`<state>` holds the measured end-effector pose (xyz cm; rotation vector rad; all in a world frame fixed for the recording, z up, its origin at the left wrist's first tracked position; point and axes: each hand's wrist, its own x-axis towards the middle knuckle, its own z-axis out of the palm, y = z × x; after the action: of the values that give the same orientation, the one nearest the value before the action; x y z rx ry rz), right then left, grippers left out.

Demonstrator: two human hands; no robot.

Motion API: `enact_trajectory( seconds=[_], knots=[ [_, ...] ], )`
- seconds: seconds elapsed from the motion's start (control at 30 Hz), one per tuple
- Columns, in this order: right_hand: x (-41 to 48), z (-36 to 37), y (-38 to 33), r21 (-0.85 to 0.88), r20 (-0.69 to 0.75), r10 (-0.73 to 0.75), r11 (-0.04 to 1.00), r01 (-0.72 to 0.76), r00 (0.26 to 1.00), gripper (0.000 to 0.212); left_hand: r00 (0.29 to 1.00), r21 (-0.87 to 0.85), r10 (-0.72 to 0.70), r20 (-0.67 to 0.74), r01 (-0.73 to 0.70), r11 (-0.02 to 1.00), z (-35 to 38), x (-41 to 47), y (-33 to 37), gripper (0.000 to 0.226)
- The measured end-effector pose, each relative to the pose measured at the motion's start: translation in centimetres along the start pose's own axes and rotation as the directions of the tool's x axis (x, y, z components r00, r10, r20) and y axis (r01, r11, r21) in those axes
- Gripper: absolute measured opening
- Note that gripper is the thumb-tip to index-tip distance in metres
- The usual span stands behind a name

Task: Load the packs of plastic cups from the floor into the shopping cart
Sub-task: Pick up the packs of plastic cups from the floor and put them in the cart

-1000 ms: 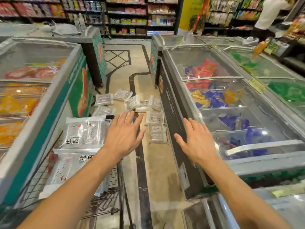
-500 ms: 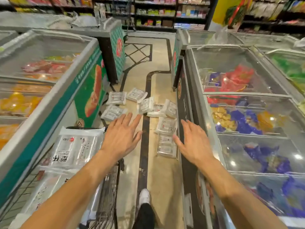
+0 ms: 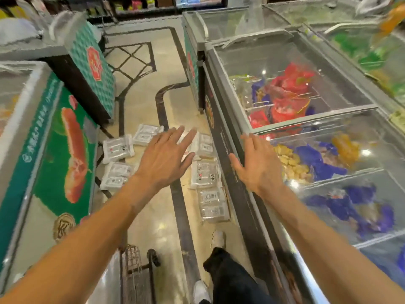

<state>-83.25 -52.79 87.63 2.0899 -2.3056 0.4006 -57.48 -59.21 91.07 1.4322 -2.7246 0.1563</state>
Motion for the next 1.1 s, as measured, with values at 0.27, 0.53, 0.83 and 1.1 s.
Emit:
enact_trajectory(
  seconds=[0.27, 0.53, 0.83, 1.1],
  knots=[
    [13.1, 3.1, 2.2, -0.018, -0.094, 0.077, 0.997, -0.079, 0.993, 0.058, 0.99, -0.029, 0.144, 0.003, -0.143, 0.989, 2.7, 15.2, -4.3, 0.065],
    [19.9, 8.0, 2.8, 0.029, -0.14, 0.333, 0.943, -0.332, 0.933, 0.061, 0.889, -0.059, 0.458, 0.021, -0.456, 0.888, 7.7, 28.6, -8.7, 0.064],
    [19.7, 17.6, -3.3, 0.078, -0.209, 0.765, 0.633, -0.77, 0.608, 0.055, 0.58, -0.12, 0.813, 0.058, -0.804, 0.582, 17.1, 39.6, -12.1, 0.069],
    [10.7, 30.3, -7.7, 0.142, -0.189, 0.938, 0.317, -0.938, 0.289, 0.062, 0.327, -0.228, 0.94, 0.101, -0.912, 0.342, 31.2, 36.7, -8.9, 0.069]
  ],
)
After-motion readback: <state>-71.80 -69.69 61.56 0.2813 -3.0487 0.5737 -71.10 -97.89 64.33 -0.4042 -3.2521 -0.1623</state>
